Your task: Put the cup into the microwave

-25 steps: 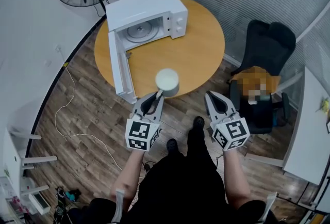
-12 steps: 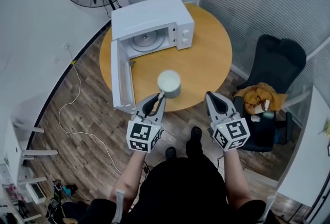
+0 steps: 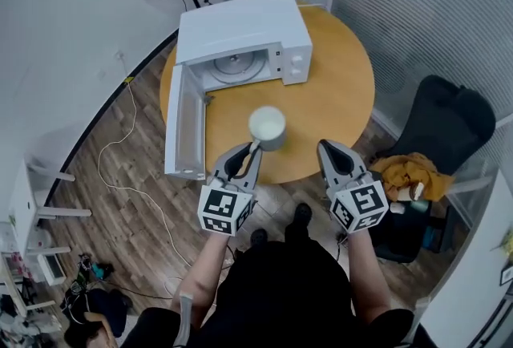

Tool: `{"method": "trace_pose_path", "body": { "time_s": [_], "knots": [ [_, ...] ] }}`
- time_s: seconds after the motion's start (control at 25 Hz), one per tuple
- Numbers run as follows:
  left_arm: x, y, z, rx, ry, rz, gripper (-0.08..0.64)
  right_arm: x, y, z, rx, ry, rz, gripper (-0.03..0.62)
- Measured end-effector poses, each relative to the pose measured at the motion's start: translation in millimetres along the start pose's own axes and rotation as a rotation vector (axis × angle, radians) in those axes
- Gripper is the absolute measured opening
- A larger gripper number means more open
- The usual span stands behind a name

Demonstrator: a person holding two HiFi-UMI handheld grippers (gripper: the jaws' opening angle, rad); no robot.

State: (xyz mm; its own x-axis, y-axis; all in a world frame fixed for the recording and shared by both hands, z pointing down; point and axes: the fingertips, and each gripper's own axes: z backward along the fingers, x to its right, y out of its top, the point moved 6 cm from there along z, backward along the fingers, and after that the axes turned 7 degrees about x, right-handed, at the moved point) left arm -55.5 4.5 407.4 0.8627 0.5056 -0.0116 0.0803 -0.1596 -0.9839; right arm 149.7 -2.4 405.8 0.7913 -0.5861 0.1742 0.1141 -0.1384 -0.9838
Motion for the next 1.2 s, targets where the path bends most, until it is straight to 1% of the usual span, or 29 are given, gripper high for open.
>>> {"method": "trace_pose_path", "body": {
  "time_s": [0.4,0.72,0.96,1.2],
  "knots": [
    [13.0,-3.4,-35.3,0.013,0.112,0.031,0.044,53.9,-1.7,-17.3,-0.04,0.094,0.006,0.009],
    [14.1,-9.6,-39.6,-0.001,0.169,0.047,0.044,63.8,-6.9,-28.1,-0.066,0.145,0.005,0.009],
    [-7.5,-13.4,-45.1,-0.005,0.19,0.041,0.044,59.3,-11.8,-46.0,-0.081,0.158,-0.005,0.009],
    [-43.7,-17.2,-59.8,0.002,0.22,0.072,0.044,57.6,-3.7,-68.5,-0.091,0.143,0.021,0.009]
  ]
}}
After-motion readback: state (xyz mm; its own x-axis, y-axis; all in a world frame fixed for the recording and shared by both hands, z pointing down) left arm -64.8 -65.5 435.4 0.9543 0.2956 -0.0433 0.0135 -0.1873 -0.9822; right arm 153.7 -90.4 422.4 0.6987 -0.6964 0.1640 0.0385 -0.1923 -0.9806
